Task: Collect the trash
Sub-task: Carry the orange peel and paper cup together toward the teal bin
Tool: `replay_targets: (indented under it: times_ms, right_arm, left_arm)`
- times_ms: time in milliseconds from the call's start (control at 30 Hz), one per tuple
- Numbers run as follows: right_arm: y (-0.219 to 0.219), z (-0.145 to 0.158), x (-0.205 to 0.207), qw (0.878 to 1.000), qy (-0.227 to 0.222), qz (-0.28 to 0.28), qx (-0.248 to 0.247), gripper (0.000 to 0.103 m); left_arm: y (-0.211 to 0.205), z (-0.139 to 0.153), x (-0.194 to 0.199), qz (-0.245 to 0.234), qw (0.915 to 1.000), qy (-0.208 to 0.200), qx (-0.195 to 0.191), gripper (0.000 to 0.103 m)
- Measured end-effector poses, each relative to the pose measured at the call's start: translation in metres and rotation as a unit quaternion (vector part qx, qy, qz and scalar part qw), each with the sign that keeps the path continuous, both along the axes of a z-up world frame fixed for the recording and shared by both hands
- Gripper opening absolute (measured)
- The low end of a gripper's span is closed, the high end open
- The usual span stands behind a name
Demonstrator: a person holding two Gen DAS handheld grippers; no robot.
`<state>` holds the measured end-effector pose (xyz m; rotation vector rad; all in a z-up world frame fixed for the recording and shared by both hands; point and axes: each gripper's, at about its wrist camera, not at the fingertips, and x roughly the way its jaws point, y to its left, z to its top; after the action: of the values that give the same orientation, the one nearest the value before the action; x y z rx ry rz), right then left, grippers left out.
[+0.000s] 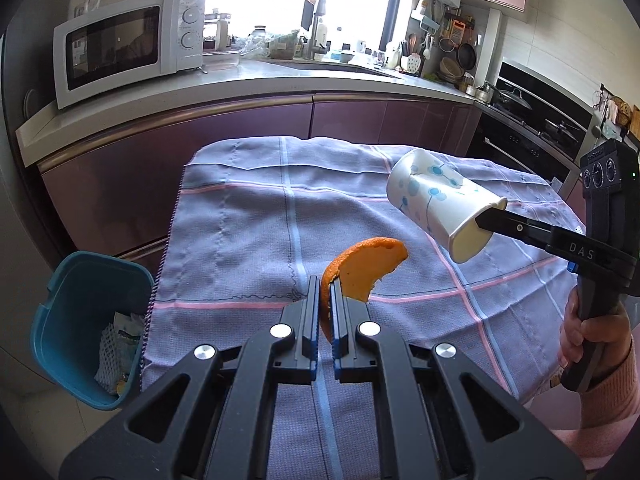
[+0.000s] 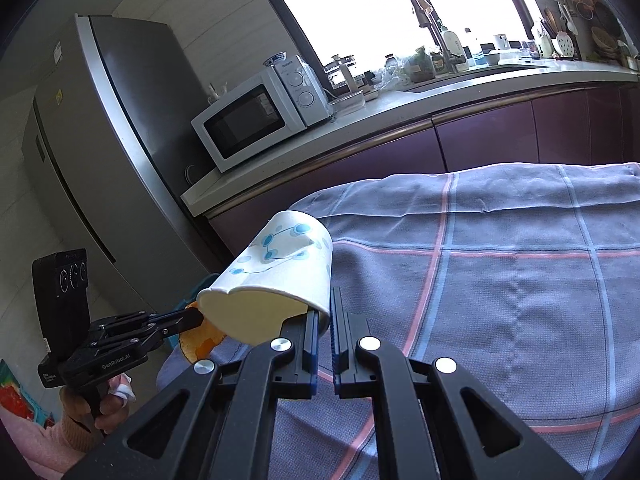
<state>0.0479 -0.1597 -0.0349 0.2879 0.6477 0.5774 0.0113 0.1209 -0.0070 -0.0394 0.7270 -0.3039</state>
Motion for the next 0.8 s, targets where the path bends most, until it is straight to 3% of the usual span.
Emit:
replay_targets:
  times_ms: [800]
  right_arm:
    - [0.043, 0.001, 0.006, 0.999, 0.009, 0.051, -0.001, 0.004]
  left_arm:
    - [0.052, 0.005, -0.013, 0.06, 0.9982, -0.005, -0.008, 0.005]
